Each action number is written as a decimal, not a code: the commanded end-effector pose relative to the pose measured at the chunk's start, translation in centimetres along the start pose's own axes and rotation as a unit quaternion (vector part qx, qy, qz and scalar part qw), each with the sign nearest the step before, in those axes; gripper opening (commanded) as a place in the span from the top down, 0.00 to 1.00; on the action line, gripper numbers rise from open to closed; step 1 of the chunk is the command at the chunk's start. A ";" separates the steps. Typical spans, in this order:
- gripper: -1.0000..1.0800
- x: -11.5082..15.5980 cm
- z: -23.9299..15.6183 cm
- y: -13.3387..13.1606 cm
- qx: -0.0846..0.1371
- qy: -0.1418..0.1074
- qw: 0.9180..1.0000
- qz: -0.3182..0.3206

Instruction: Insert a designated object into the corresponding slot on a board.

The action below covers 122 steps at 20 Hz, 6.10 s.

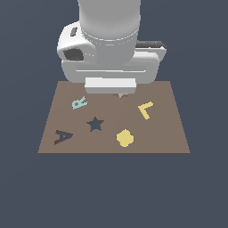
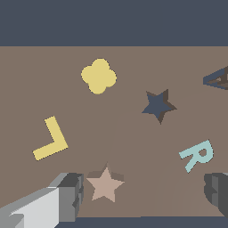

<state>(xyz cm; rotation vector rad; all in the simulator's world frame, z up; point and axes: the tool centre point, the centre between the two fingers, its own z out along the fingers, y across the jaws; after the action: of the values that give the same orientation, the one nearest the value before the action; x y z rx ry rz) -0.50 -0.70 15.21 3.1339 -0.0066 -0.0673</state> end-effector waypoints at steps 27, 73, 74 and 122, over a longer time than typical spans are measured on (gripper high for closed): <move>0.04 -1.7 3.7 -2.5 -0.004 0.007 0.965 -0.264; 0.04 -6.6 12.4 -3.4 -0.012 0.018 0.741 -0.672; 0.04 -6.6 12.5 -3.4 -0.012 0.018 0.741 -0.672; 1.00 0.6 11.4 3.8 -0.017 0.016 0.543 -0.839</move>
<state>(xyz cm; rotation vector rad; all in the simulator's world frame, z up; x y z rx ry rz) -1.09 -4.13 3.77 1.7696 2.5937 0.0032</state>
